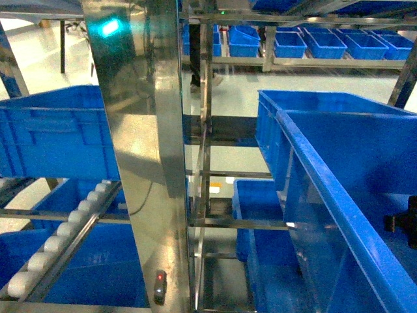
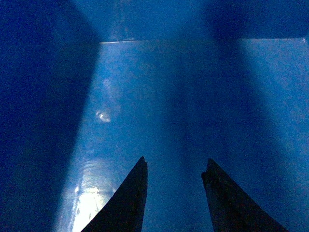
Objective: Place magnetic block on left shelf second layer
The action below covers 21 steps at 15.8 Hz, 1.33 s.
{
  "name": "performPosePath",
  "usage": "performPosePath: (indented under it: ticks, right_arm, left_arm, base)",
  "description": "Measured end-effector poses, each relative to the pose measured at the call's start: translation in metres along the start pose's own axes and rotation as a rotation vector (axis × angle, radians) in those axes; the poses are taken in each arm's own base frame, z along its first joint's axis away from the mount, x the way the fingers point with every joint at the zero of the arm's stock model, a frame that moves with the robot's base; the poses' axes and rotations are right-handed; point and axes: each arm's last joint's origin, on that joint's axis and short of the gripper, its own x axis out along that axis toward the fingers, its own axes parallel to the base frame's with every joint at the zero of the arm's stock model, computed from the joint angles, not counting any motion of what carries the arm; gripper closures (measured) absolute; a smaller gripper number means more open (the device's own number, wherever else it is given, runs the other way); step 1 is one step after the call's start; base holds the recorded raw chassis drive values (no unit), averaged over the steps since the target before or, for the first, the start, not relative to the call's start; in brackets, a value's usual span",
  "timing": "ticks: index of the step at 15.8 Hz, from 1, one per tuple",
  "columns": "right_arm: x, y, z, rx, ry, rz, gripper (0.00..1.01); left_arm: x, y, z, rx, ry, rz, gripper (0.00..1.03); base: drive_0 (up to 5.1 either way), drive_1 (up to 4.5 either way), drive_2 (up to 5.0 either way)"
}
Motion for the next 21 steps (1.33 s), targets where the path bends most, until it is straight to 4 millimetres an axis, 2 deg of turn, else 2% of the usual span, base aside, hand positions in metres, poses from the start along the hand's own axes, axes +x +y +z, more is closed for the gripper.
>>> performPosePath:
  ticks: [2,4,7,10,11,13,18,21]
  right_arm:
    - [0.000,-0.001,0.000,-0.005,-0.004,-0.004,0.70]
    - [0.000,-0.002,0.001,-0.010,-0.013,-0.006,0.65]
    - [-0.010,-0.004,0.007,-0.044,-0.090,-0.020,0.34]
    - [-0.036,-0.005,0.005,-0.113,-0.169,-0.036,0.01]
    - [-0.045,-0.004,0.003,-0.122,-0.176,-0.026,0.04]
    - [-0.060,-0.003,0.001,-0.125,-0.191,-0.002,0.03]
    - [-0.075,0.006,0.011,-0.139,-0.222,0.018,0.03]
    - [-0.112,0.015,0.031,-0.153,-0.367,0.026,0.03]
  left_arm:
    - [0.000,0.000,0.000,0.000,0.000,0.000,0.05]
    - [0.000,0.000,0.000,0.000,0.000,0.000,0.05]
    - [0.000,0.000,0.000,0.000,0.000,0.000,0.05]
    - [0.000,0.000,0.000,0.000,0.000,0.000,0.05]
    - [0.000,0.000,0.000,0.000,0.000,0.000,0.05]
    - [0.000,0.000,0.000,0.000,0.000,0.000,0.05]
    - [0.000,0.000,0.000,0.000,0.000,0.001,0.05]
    - [0.000,0.000,0.000,0.000,0.000,0.000,0.05]
  base:
    - [0.0,4.30,-4.3]
    - [0.0,4.30,-4.3]
    - [0.0,0.00,0.0]
    - [0.0,0.00,0.0]
    - [0.0,0.00,0.0]
    - [0.0,0.00,0.0]
    - [0.0,0.00,0.0]
    - [0.0,0.00,0.0]
